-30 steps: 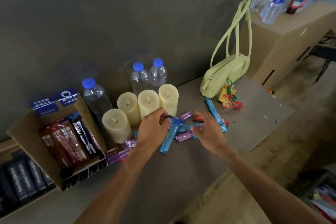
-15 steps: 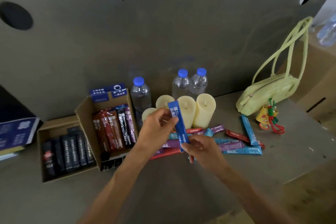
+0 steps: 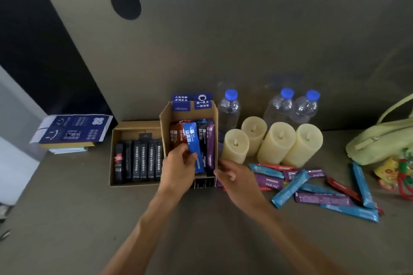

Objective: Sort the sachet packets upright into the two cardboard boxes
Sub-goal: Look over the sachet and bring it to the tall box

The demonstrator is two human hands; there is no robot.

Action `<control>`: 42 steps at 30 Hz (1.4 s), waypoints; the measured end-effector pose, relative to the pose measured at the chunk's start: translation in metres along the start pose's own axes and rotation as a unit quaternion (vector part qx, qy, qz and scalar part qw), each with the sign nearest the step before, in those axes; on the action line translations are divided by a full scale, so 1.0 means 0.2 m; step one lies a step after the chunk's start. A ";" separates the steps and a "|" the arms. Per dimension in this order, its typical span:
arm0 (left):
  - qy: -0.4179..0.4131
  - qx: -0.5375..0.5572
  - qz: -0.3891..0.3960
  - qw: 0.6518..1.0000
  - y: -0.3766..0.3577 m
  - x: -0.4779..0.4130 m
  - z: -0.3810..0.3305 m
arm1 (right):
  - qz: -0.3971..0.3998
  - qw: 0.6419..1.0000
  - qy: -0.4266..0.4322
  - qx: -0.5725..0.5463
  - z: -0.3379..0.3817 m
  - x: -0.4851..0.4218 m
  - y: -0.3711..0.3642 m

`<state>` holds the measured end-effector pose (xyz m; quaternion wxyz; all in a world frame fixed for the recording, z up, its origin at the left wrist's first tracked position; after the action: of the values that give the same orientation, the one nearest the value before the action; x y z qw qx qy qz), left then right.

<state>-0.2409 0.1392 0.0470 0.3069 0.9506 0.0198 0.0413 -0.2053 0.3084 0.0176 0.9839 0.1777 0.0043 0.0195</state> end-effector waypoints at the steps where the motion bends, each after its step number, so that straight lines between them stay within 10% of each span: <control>1: -0.002 -0.009 0.008 1.000 -0.02 -0.01 0.01 | -0.007 1.000 0.002 0.011 -0.01 -0.01 -0.02; 20: -0.081 -0.034 -0.016 0.996 -0.16 -0.07 0.03 | -0.020 0.999 -0.031 -0.013 -0.08 -0.02 -0.04; 26: -0.276 -0.273 -0.071 0.919 -0.16 0.03 0.02 | -0.028 0.998 -0.039 -0.031 -0.06 -0.01 -0.05; 42: -0.314 -0.372 -0.048 0.872 -0.21 -0.02 0.04 | -0.030 0.999 -0.040 -0.014 -0.01 0.01 -0.05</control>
<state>-0.2449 0.1677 0.0150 0.6300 0.7268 -0.0490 -0.2694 -0.2031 0.2996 0.0130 0.9857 0.1648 -0.0295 -0.0172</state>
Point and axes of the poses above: each hand's wrist, its own x-axis away from the middle knuckle, its own y-axis out of the back of the hand, z = x × y, the point moved 6 cm from there along -x, towards the middle knuckle, and after that the axes turned 4 degrees about -x, right-handed, at the moved point
